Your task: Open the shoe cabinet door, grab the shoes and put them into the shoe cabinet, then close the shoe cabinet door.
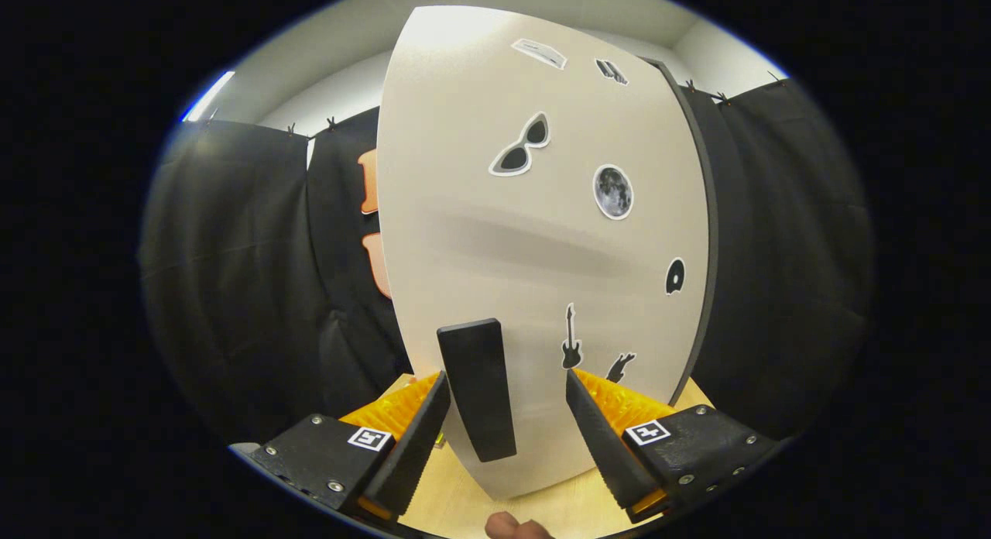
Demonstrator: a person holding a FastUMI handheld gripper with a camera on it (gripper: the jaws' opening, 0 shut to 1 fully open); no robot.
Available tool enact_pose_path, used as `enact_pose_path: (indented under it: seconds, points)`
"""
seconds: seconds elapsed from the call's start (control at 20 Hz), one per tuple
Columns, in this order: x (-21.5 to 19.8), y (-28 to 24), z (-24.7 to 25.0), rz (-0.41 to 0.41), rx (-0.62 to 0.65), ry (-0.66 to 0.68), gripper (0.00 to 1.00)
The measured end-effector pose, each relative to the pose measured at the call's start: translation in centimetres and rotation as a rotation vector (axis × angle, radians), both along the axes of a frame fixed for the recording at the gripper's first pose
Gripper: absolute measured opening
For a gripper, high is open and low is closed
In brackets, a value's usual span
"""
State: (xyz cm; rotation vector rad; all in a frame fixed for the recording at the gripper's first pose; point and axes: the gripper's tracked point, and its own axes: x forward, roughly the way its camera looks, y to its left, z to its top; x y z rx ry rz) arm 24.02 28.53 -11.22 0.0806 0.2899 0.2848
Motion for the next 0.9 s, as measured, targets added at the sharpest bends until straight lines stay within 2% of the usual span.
enact_pose_path:
  seconds: [0.2,0.55,0.9]
  points:
    - [1.6,0.7,-0.3,-0.030,0.038,0.007,0.94]
    - [4.9,2.3,-0.1,-0.093,-0.021,-0.051,0.94]
    - [7.7,3.1,-0.8,-0.097,0.028,-0.038,0.94]
